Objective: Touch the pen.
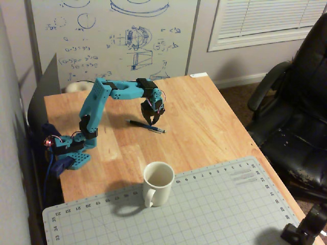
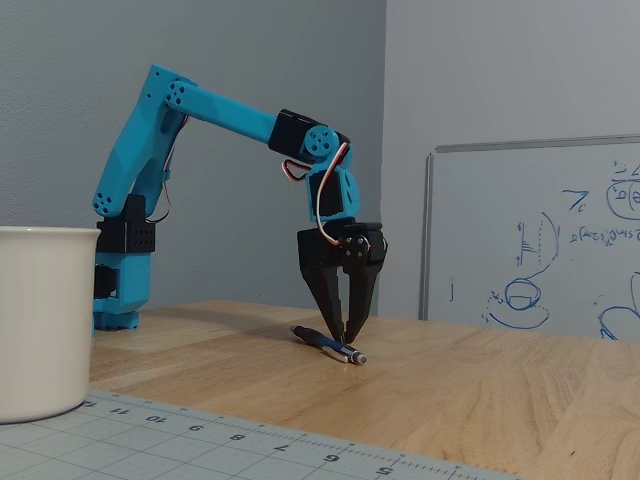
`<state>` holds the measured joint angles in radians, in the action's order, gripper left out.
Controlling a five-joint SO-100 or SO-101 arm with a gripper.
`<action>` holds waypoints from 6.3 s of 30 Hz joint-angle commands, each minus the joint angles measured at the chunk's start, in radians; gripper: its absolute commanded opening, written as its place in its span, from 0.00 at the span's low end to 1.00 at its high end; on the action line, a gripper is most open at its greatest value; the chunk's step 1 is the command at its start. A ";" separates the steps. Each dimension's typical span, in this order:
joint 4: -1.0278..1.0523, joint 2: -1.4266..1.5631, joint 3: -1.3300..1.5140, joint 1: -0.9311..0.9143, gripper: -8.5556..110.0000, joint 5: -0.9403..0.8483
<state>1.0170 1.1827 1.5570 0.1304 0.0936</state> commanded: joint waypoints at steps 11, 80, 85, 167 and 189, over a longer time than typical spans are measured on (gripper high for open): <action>0.020 0.152 -0.048 -0.014 0.08 -0.002; 0.092 0.008 -0.178 -0.040 0.08 -0.002; 0.089 -0.044 -0.193 -0.032 0.08 0.011; 0.083 -0.002 -0.192 0.115 0.08 0.014; 0.083 -0.009 -0.192 0.123 0.08 0.002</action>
<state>1.1060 1.1474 1.4404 0.2454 0.1012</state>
